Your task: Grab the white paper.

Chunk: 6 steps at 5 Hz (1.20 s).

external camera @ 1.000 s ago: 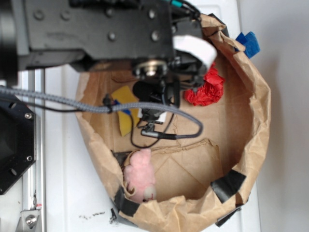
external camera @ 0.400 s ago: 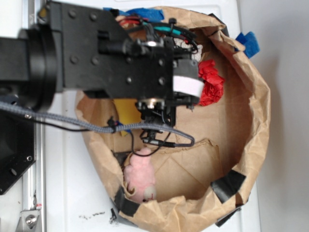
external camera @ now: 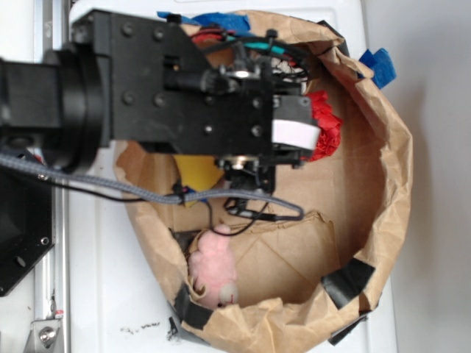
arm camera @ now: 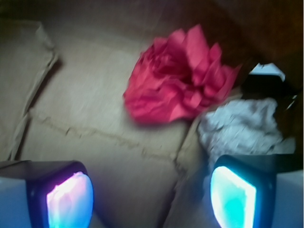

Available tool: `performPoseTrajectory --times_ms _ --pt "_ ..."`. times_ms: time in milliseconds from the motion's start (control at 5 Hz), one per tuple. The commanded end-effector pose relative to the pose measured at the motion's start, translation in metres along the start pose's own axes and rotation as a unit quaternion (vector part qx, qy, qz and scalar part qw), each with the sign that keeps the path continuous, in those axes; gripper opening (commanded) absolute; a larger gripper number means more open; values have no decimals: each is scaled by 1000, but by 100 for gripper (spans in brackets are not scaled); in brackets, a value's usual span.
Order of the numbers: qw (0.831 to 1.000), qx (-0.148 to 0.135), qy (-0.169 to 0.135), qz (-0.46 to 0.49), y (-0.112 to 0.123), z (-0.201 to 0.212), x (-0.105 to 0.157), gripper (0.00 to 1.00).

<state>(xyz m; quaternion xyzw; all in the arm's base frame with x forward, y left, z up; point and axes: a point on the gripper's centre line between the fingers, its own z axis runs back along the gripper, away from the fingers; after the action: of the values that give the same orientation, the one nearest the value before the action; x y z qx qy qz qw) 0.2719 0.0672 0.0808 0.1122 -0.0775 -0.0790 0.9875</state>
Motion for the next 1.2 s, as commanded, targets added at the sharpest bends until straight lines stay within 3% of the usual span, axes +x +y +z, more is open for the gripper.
performPoseTrajectory --times_ms 0,400,1000 --pt "997 42 -30 65 36 11 26 100" --pt "996 58 -15 60 49 7 17 100" --pt "997 69 1 21 45 -5 2 100"
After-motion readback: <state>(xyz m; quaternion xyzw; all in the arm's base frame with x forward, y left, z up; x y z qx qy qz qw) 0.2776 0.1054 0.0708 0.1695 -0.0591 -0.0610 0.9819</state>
